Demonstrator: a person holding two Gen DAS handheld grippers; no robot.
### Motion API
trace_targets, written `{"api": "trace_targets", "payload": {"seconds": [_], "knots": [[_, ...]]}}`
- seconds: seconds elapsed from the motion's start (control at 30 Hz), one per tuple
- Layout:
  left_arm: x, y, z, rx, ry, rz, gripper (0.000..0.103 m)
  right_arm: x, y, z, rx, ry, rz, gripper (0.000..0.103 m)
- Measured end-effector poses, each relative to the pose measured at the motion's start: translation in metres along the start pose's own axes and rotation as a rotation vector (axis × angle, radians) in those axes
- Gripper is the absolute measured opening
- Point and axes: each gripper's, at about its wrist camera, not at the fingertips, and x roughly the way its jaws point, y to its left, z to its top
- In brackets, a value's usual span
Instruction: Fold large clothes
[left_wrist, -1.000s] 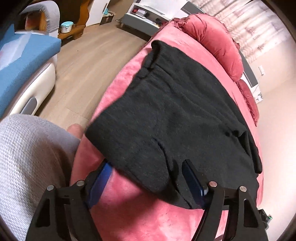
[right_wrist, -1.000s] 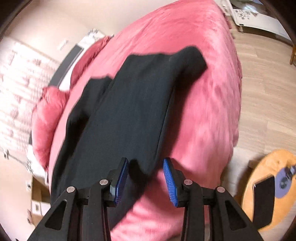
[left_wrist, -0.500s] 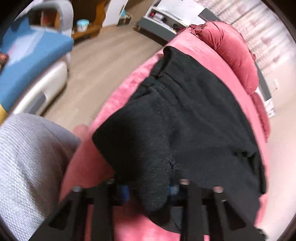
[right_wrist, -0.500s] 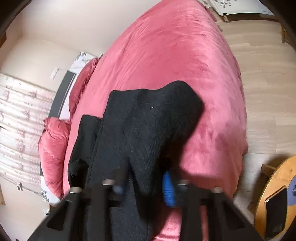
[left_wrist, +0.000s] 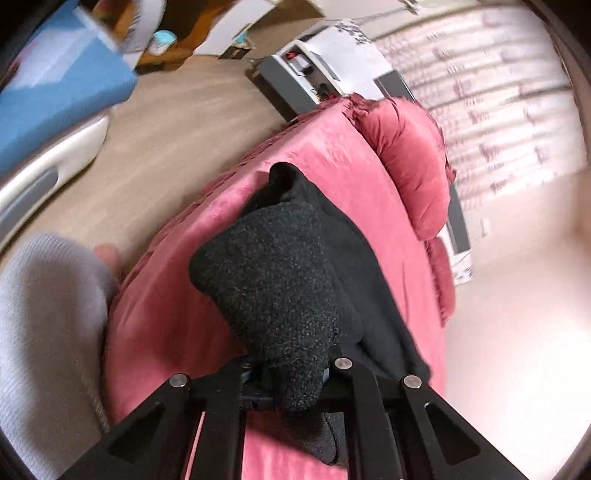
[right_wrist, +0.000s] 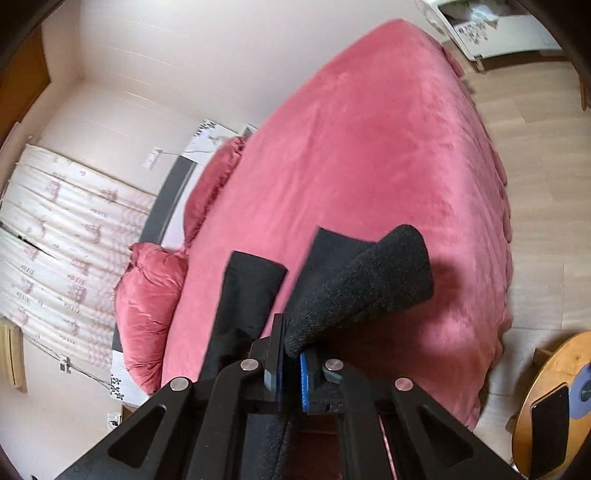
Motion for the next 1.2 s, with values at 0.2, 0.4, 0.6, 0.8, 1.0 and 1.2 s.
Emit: {"api": "trace_targets", "payload": {"seconds": [0.2,0.4,0.6,0.8,1.0,1.2], "knots": [[-0.020,0.032,-0.007,-0.042,0.010,0.013,0.010,-0.034,0.012,0.001,-0.036,-0.018,0.047,0.006],[-0.002,0.031,-0.009,-0.118,0.083,-0.013,0.010,-0.028,0.005,-0.005,-0.014,0.024,0.036,0.006],[-0.004,0.008,0.016,-0.201,0.079,-0.148,0.010,-0.013,0.030,0.005,-0.005,0.009,0.093,0.006],[0.011,-0.015,0.045,-0.309,0.066,-0.241,0.010,0.016,0.075,0.029,-0.015,0.003,0.139,0.006],[0.040,-0.044,0.081,-0.352,0.046,-0.276,0.010,0.070,0.144,0.052,-0.092,0.015,0.145,0.006],[0.105,-0.062,0.120,-0.388,0.027,-0.224,0.010,0.152,0.205,0.072,-0.130,0.018,0.091,0.006]]}}
